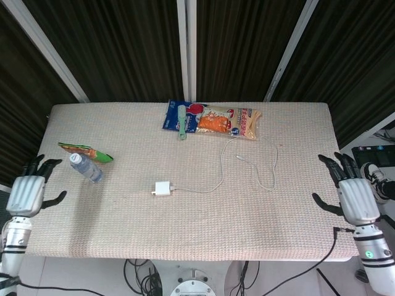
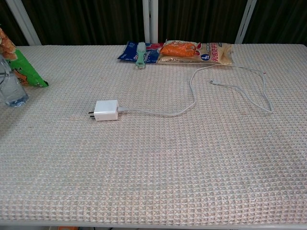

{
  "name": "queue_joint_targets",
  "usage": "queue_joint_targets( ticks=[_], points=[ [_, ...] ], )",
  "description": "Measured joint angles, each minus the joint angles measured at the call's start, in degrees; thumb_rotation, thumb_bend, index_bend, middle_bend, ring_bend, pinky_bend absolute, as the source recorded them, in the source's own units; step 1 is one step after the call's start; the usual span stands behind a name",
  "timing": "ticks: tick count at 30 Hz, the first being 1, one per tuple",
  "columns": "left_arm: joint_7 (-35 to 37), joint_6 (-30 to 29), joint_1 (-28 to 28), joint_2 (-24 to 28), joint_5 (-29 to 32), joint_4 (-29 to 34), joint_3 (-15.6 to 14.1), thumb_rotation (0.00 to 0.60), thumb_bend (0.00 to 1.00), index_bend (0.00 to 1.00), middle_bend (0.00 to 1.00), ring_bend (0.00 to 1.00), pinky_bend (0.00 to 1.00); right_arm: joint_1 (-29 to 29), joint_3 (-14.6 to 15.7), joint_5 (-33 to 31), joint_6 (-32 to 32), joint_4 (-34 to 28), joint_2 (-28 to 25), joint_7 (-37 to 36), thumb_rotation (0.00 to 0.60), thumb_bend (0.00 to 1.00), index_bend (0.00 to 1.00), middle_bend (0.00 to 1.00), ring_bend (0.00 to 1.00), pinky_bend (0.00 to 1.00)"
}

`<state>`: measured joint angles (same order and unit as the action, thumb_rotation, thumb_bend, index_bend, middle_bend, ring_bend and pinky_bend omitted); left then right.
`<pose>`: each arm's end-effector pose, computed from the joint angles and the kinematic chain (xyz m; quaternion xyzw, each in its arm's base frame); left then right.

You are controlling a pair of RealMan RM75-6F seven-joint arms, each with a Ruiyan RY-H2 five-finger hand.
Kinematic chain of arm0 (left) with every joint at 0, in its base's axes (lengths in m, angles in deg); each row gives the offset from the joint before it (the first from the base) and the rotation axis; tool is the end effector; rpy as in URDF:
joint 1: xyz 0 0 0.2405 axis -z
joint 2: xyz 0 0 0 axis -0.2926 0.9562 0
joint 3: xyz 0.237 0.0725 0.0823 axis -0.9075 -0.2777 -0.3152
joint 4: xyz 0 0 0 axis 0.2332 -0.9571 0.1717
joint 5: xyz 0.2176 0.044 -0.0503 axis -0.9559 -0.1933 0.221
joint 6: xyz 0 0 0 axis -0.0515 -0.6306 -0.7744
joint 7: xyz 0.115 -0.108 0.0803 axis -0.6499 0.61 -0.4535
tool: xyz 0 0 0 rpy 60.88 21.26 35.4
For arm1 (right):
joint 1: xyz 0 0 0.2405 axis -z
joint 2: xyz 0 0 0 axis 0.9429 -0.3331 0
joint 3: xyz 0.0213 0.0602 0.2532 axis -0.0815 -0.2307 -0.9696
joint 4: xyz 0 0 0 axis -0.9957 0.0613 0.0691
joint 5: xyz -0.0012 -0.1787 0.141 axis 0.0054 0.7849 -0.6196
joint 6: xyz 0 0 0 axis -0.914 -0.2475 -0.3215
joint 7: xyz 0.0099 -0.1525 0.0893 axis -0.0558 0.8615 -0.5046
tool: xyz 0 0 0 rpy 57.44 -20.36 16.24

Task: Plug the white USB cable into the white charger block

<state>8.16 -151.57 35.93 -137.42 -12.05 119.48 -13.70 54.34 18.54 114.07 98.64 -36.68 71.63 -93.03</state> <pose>-0.3193 0.2745 0.1428 -0.6002 -0.3781 -0.3948 0.5839 -0.2592 -0.2501 0.1679 0.5998 -0.3746 0.4751 0.5237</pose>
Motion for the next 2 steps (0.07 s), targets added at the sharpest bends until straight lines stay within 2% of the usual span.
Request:
queue_joint_targets(
  ticks=[2],
  points=[
    [1.8,-3.1,-3.4,1.0,-1.2,-0.9,-0.9,0.600,0.21,0.18,0.19,0.03,0.00,2.9,1.3,1.7,2.4,2.0,-0.8,-2.6,0.600,0.21,0.11,0.15,0.00,0.00]
  ],
)
